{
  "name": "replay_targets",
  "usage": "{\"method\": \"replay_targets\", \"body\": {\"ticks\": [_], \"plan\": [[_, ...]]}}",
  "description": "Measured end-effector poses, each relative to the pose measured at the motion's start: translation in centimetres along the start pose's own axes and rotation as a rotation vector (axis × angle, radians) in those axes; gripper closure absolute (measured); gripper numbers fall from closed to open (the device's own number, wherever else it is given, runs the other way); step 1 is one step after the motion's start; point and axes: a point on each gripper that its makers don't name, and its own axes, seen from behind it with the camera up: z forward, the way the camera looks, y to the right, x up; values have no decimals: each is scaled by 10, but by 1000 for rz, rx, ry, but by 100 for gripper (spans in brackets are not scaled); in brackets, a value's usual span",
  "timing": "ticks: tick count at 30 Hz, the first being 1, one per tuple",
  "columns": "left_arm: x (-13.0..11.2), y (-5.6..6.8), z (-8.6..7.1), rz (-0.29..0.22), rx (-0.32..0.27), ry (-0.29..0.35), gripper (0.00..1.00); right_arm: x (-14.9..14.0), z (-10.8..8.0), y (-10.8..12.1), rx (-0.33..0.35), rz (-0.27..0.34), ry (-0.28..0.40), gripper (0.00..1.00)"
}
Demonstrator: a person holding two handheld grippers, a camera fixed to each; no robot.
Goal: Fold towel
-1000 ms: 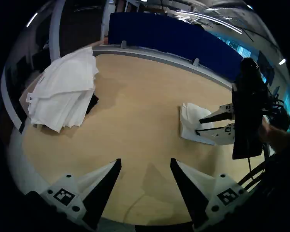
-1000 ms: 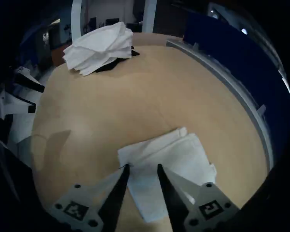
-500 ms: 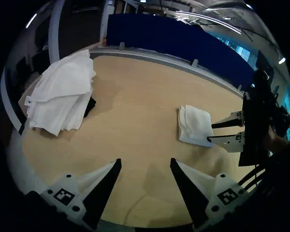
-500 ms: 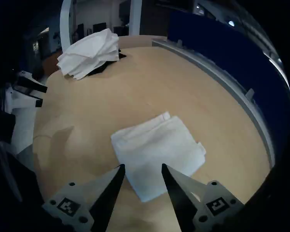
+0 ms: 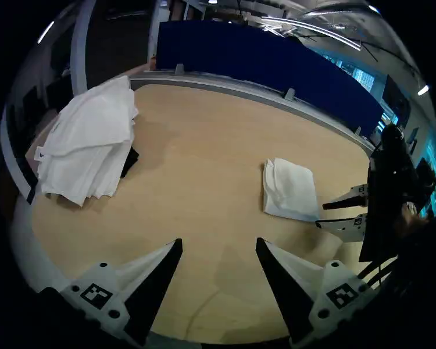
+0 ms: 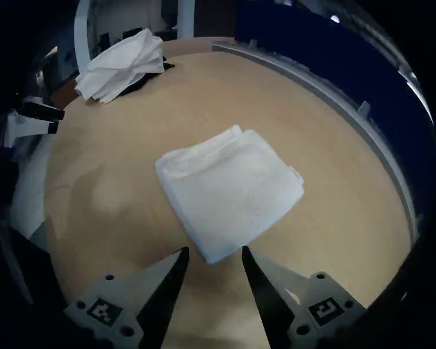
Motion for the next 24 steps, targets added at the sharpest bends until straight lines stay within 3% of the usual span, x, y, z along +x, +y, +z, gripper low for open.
{"method": "replay_targets", "body": {"ticks": [11, 24], "plan": [[-1, 2, 0, -8, -5, -4, 6, -12, 7, 0, -13, 42, -25, 56], [-4, 5, 0, 0, -9, -6, 6, -13, 11, 0, -9, 109, -8, 83]]}}
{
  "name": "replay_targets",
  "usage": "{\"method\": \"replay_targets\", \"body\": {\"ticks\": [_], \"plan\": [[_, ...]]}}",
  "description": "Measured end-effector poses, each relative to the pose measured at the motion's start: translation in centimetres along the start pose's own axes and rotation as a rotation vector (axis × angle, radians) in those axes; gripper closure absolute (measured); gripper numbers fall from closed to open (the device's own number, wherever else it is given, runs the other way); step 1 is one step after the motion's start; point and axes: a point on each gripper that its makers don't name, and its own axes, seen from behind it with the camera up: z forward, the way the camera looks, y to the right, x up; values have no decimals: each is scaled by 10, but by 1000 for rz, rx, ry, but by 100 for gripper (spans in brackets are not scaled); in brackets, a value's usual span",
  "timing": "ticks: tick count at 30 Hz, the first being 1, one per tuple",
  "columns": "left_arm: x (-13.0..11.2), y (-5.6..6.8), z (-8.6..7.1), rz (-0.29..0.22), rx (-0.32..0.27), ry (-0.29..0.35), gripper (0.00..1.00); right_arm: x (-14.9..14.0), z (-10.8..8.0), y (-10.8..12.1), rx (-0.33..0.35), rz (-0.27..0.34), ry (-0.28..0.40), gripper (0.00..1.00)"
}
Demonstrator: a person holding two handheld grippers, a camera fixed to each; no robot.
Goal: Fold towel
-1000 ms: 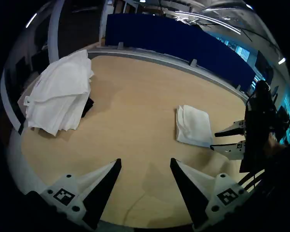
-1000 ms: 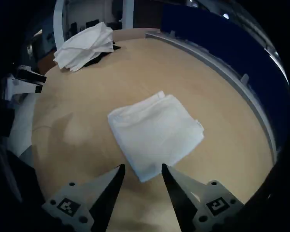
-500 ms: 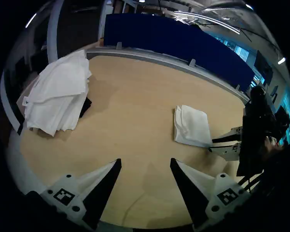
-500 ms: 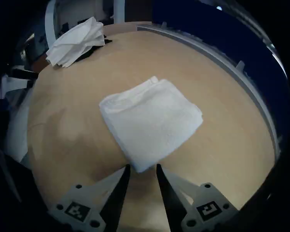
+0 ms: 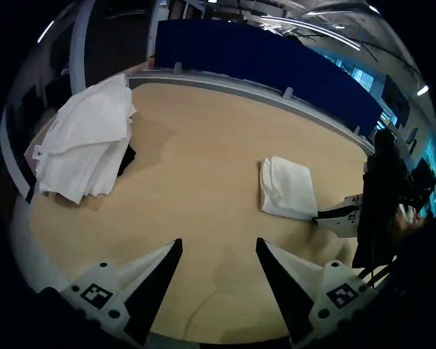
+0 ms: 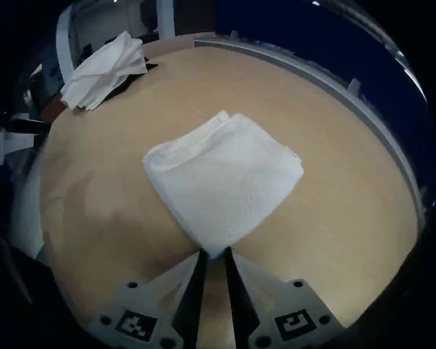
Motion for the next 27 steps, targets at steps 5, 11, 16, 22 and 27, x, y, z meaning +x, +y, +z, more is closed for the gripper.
{"method": "replay_targets", "body": {"ticks": [5, 11, 16, 22, 27], "plan": [[-1, 0, 0, 2, 0, 0, 6, 2, -1, 3, -11, 7, 5, 94], [3, 1, 0, 9, -2, 5, 6, 18, -13, 10, -43, -19, 43, 95], [11, 4, -1, 18, -10, 17, 6, 51, -39, 20, -78, -69, 111, 95], [23, 12, -3, 36, -27, 39, 6, 97, -80, 33, -126, -127, 197, 95], [30, 20, -5, 54, -43, 53, 6, 129, -116, 42, -162, -156, 262, 95]]}}
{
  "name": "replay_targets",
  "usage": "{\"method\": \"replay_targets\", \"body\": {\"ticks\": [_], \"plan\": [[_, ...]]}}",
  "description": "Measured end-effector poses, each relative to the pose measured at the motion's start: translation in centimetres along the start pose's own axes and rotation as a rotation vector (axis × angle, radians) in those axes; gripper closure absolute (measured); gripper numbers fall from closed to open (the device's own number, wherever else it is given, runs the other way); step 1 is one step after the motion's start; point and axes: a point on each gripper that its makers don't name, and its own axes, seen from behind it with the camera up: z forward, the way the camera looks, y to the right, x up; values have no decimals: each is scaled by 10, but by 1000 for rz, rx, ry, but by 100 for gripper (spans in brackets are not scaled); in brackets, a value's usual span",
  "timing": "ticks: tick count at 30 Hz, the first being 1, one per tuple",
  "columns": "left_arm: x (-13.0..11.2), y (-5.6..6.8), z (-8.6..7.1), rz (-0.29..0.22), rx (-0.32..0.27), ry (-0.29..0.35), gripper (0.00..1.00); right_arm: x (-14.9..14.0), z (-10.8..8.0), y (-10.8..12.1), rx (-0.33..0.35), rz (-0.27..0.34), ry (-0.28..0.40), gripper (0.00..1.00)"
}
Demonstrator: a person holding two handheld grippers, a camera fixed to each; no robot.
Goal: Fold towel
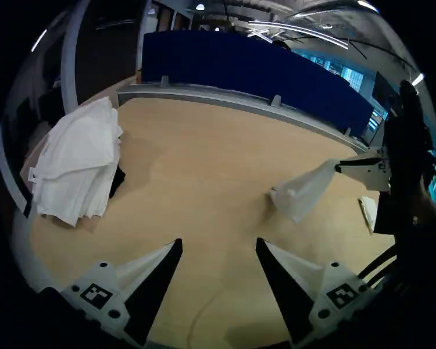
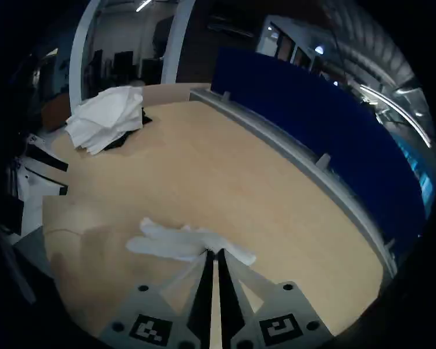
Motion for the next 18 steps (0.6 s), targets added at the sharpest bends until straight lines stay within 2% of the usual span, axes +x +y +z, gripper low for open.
{"method": "replay_targets", "body": {"ticks": [5, 8, 18], "plan": [[3, 8, -1, 13, -17, 6, 6, 21, -22, 17, -32, 10, 41, 95], [4, 12, -2, 21, -27, 5, 6, 22, -32, 30, -51, 29, 50, 95], [10, 25, -1, 46, -48, 12, 6, -1, -61, 81, -116, 94, 43, 95]]}}
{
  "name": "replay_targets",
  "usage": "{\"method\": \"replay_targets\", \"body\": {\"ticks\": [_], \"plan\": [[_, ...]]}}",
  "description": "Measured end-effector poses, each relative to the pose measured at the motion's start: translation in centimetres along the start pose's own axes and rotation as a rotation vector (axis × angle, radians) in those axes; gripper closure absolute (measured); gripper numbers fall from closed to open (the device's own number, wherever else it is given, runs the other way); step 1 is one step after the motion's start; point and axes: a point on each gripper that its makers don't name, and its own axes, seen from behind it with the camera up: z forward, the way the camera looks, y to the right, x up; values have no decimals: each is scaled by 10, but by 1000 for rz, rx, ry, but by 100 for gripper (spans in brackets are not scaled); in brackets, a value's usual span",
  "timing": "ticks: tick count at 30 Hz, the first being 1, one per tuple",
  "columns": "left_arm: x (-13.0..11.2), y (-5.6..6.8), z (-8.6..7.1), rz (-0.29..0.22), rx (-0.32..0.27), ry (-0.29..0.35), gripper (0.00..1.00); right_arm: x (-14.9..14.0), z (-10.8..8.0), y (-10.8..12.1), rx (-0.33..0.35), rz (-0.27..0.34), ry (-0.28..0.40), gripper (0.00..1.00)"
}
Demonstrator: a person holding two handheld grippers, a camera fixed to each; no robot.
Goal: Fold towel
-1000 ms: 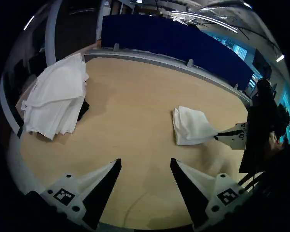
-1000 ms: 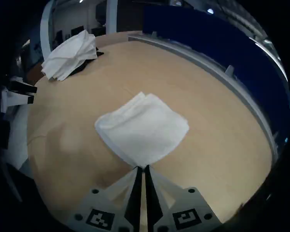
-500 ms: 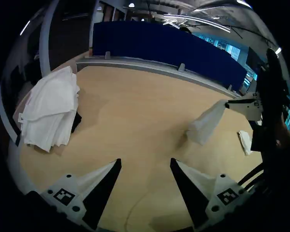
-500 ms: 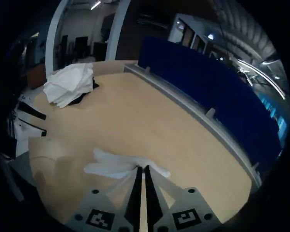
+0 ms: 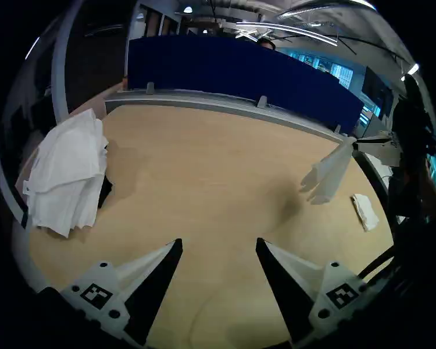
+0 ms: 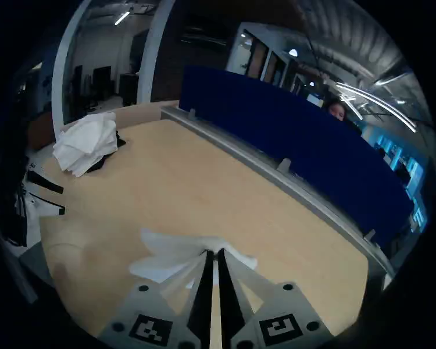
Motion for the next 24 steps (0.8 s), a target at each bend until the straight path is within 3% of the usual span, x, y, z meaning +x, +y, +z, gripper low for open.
{"method": "replay_targets", "body": {"ticks": [14, 24], "plan": [[6, 7, 9, 10, 4, -8, 7, -45, -44, 107, -119, 29, -58, 95], [9, 11, 11, 25, 17, -20, 6, -80, -62, 167, -164, 51, -96, 95]]}}
